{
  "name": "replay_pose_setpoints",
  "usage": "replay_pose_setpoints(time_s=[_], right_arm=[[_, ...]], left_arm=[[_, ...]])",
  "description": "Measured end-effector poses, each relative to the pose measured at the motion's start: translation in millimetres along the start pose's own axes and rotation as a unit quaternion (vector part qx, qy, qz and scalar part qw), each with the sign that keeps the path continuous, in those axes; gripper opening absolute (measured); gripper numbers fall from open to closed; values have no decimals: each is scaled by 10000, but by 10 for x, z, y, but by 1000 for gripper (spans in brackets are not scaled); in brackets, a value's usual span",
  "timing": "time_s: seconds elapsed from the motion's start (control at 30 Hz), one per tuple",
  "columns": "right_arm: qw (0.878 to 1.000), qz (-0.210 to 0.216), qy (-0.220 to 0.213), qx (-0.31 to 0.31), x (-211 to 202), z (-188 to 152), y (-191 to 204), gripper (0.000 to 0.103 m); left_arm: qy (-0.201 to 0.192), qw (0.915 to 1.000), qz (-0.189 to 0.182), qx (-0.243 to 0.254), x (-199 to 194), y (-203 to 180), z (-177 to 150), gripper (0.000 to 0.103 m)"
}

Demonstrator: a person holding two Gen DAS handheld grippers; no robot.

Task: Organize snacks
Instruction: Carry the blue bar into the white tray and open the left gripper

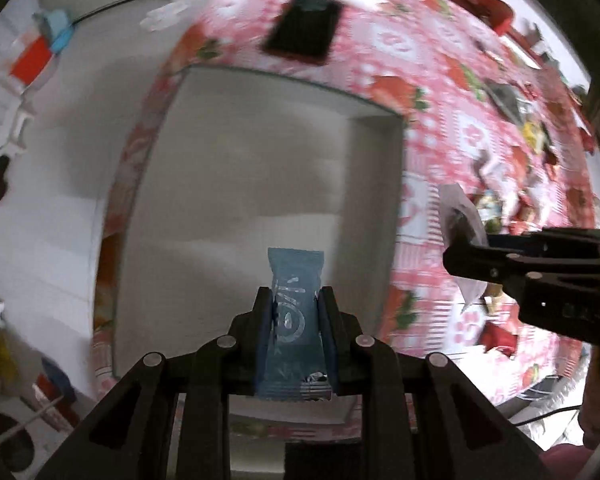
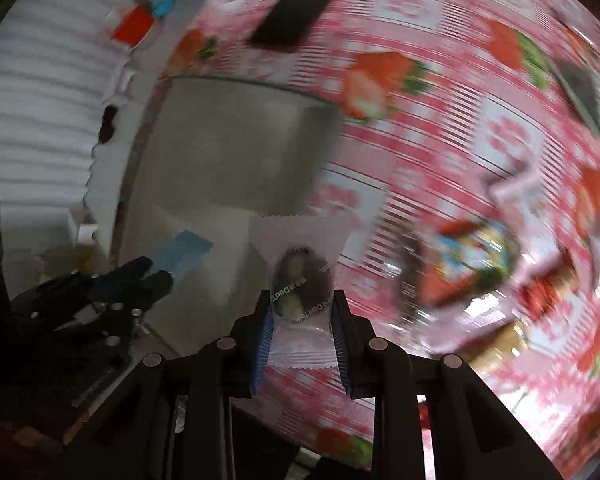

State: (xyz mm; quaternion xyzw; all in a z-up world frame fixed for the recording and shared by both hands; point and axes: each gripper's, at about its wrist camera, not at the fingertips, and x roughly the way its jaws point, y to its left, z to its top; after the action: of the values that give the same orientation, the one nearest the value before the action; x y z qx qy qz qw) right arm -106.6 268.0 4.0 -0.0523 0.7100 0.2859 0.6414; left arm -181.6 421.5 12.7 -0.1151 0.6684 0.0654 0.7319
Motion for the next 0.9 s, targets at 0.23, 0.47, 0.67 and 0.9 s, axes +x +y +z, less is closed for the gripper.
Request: replay_pose_setpoints(time_s=[0.23, 0.47, 0.67, 0.9], right_arm=[[9983, -94, 377, -434, 409, 210, 487, 30], [9967, -158, 617, -497, 642, 283, 625, 30], [9973, -268, 444, -528, 619, 393, 730, 88], [9976, -363, 390, -437, 455, 242, 577, 88]], left_arm=[[198, 9995, 210, -152, 189, 213, -128, 26], [80, 9984, 545, -113, 193, 236, -229, 76], [71, 9975, 699, -63, 168, 209, -257, 80], [-100, 9959, 870, 243, 18, -4, -270, 80]])
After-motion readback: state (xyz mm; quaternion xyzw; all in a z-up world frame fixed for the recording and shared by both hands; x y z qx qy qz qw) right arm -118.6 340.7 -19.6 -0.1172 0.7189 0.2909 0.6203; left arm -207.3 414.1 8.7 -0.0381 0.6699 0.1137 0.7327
